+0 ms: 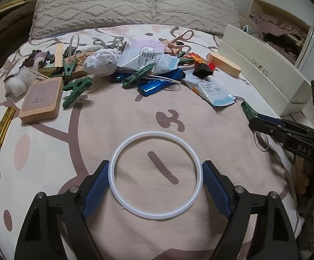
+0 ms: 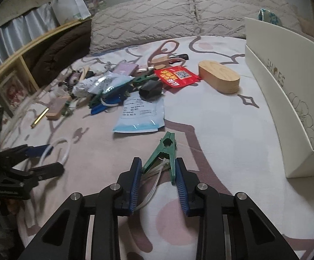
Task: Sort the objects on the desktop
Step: 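Close the left tool on the white plastic ring while the right tool holds the clothespin, then lift the ring and clothespin and carry both over the white shoe box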
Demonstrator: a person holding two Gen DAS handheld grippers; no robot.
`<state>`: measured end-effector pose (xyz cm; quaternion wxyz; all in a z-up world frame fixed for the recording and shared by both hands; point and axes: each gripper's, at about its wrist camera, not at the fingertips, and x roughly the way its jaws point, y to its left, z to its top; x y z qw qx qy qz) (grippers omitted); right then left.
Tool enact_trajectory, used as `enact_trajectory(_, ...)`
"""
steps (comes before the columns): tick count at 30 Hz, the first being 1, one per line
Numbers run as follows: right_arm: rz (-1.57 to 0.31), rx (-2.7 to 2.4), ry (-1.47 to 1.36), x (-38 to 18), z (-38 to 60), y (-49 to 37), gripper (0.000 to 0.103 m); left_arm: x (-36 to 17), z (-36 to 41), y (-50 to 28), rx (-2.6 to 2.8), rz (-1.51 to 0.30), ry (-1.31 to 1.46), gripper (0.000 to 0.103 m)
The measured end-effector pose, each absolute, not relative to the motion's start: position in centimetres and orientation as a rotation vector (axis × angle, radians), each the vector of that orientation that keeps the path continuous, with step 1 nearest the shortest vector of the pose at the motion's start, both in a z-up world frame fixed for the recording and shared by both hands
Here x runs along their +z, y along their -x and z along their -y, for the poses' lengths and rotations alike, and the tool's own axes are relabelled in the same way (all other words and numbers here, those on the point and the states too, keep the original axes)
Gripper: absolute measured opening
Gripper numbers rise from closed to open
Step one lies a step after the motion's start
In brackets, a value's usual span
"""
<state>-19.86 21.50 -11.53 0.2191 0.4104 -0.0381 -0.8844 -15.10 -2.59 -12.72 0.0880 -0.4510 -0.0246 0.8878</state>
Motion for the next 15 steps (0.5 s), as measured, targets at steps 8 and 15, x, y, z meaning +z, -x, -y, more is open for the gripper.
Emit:
enact_trajectory(8,0.102,-2.462,-1.142,-11.38,-21.35,19.74,0.032,-12.54,2.68,14.95,2.644,0.098,1.328,0.084)
enact_trajectory(15,0.106,-2.513,-1.109,-10.82,-21.84,19.58,0.031,-11.88,2.41,14.88,2.619,0.165,1.3,0.084)
